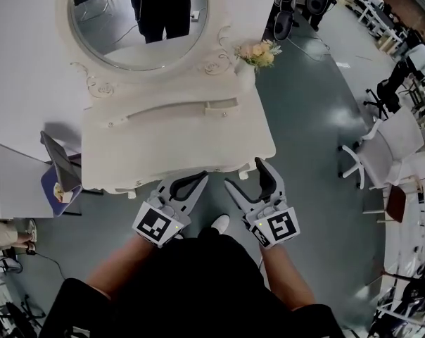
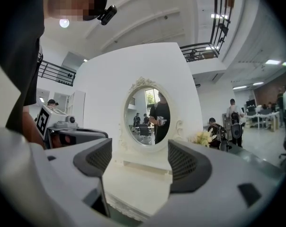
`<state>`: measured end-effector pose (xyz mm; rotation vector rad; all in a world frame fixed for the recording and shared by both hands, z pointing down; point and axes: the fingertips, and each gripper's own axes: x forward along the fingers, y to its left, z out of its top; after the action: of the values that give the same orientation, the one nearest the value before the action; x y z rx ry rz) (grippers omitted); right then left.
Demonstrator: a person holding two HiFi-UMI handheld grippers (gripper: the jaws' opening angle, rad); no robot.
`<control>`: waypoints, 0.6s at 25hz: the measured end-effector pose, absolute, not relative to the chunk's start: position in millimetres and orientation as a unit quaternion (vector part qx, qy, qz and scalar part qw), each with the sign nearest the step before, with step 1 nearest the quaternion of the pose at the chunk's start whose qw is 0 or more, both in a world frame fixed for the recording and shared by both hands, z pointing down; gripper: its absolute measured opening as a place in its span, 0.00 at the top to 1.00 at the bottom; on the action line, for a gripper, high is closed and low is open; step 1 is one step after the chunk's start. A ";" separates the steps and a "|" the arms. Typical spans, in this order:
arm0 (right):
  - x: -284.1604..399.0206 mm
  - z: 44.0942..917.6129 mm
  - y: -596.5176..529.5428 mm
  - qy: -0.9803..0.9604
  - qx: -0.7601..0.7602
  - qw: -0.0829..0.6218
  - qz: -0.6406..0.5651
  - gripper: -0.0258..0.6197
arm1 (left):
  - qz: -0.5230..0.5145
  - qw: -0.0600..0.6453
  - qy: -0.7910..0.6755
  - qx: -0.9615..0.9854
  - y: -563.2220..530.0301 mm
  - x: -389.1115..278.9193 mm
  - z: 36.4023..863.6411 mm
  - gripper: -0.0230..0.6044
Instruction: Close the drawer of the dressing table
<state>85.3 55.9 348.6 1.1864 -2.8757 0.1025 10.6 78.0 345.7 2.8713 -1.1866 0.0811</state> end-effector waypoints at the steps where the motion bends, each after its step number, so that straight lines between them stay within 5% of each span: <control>1: 88.4 350.7 51.3 -0.925 0.377 0.015 0.035 0.41 | 0.027 0.016 -0.384 0.923 73.3 14.3 346.8 0.97; 15: 124.9 374.7 2.0 -0.936 0.347 0.016 0.054 0.42 | 0.036 0.013 -0.439 0.898 32.6 37.1 358.0 0.97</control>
<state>124.9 2.0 374.7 1.0802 -2.9113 0.1691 37.1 32.6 358.0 2.7980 -1.3664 0.1120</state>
